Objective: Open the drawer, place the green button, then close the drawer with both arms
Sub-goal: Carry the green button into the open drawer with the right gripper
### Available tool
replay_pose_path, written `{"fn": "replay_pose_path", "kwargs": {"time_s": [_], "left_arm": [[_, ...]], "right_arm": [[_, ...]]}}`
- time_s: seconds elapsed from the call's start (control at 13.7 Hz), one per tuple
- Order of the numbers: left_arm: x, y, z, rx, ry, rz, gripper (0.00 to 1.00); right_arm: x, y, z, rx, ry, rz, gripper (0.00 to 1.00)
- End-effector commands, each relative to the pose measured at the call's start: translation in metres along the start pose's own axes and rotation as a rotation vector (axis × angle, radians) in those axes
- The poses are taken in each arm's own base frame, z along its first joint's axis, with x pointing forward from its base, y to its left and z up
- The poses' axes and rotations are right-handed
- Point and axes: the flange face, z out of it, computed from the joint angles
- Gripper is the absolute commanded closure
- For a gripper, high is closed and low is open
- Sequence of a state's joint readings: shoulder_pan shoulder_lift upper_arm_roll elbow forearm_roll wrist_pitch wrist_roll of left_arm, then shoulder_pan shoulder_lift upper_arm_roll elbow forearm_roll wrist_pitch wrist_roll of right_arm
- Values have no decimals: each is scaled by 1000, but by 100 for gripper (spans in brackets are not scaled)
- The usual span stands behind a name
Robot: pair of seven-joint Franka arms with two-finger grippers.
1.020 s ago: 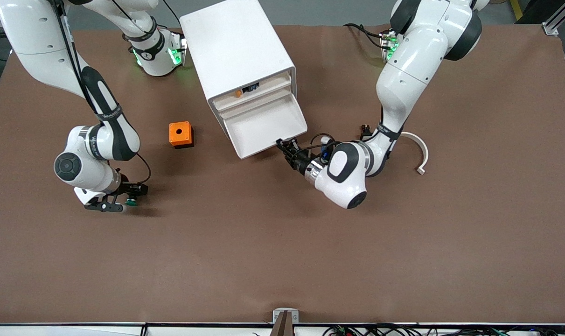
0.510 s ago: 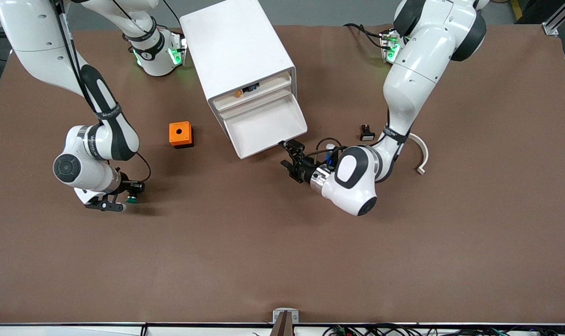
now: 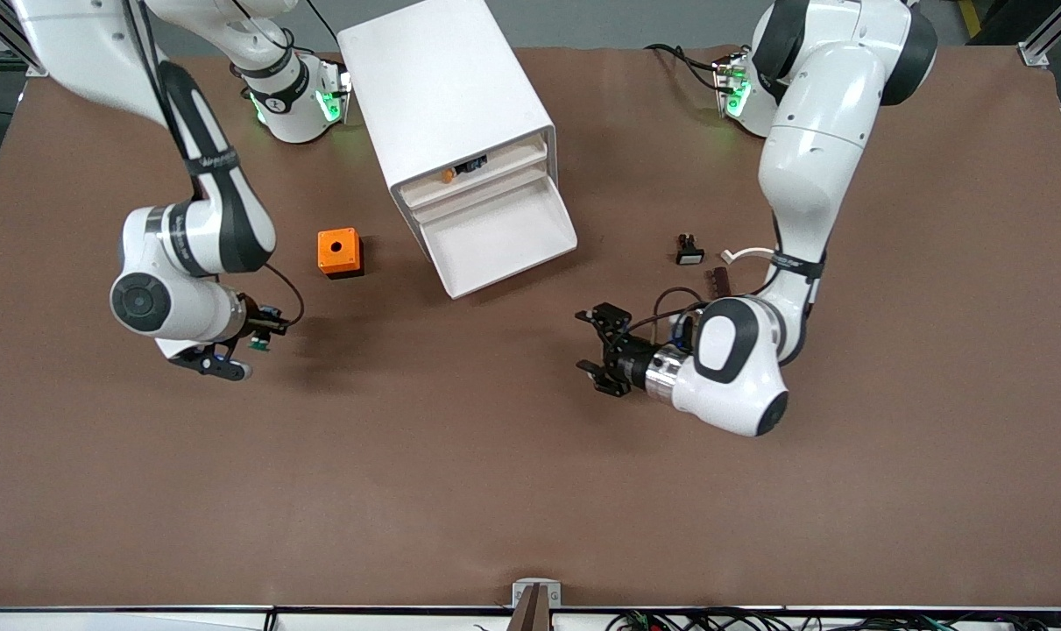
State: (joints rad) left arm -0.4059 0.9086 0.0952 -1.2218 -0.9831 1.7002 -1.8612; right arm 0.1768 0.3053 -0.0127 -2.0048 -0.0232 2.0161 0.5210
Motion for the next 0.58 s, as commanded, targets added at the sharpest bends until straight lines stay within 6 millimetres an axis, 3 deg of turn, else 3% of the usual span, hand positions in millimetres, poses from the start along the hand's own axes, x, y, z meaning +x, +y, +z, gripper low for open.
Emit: {"fn": "replay_pose_path", "kwargs": {"time_s": [0.0,0.15,0.29,0.51], "left_arm": [[7,-12,-49,-36,68,119,0],[6,-29,-88,-88,208,349,0],[11,-33,-103,-111,330,444,0],[24,-36,-153,-173,419,583,0]], "right_arm": [[-60,-58,-25,-43,24,145,82],[-100,-105,-28,-60,47,266,82],[-137,-148,-36,-23,41,382,82],[-162,-192,-54,64,-16,539,82]]}}
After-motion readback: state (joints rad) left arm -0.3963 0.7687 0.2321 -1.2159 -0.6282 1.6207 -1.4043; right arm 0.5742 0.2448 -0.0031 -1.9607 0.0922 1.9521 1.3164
